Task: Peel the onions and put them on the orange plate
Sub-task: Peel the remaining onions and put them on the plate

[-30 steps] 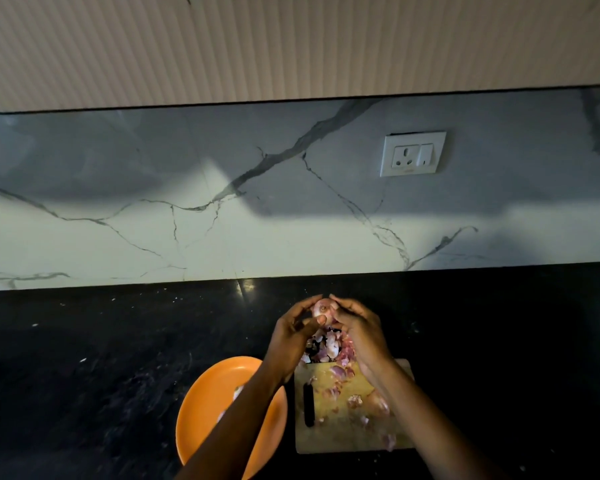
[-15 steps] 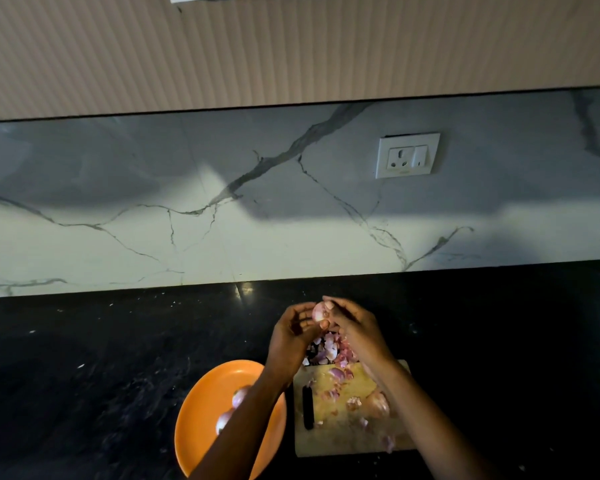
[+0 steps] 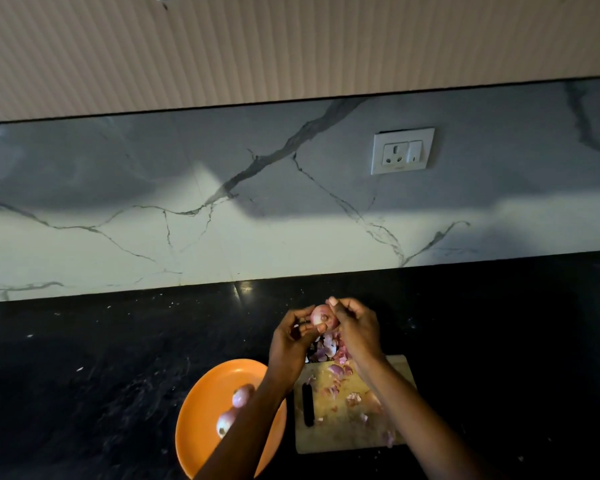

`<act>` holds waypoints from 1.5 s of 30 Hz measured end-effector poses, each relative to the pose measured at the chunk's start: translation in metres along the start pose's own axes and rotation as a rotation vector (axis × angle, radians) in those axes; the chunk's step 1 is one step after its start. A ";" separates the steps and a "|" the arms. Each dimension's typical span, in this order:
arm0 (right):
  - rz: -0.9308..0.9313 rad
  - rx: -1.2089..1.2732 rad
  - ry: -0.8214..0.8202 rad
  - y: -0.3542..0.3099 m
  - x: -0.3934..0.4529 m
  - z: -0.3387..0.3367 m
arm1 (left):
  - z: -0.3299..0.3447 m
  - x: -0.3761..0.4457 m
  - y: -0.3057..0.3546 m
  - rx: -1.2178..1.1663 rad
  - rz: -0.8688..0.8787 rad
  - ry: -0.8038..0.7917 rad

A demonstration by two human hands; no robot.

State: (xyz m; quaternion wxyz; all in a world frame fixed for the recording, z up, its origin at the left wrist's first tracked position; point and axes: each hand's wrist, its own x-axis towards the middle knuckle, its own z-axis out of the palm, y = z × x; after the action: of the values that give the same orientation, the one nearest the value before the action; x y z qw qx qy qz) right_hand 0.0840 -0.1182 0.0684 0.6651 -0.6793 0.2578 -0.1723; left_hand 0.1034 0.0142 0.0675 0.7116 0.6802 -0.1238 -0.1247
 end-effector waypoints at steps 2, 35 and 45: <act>-0.005 -0.022 0.002 0.001 0.001 -0.001 | -0.001 0.000 0.002 0.000 -0.004 -0.002; -0.207 0.013 -0.286 -0.010 0.007 -0.019 | -0.003 0.012 0.011 -0.066 -0.027 -0.003; -0.172 -0.001 -0.236 -0.014 0.006 -0.018 | -0.007 0.017 0.004 0.157 0.113 0.084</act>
State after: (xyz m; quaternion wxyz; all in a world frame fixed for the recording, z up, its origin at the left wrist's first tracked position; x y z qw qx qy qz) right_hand 0.0799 -0.1366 0.0828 0.6734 -0.7146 0.1188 -0.1476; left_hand 0.1219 0.0153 0.0717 0.6665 0.7305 -0.1415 -0.0454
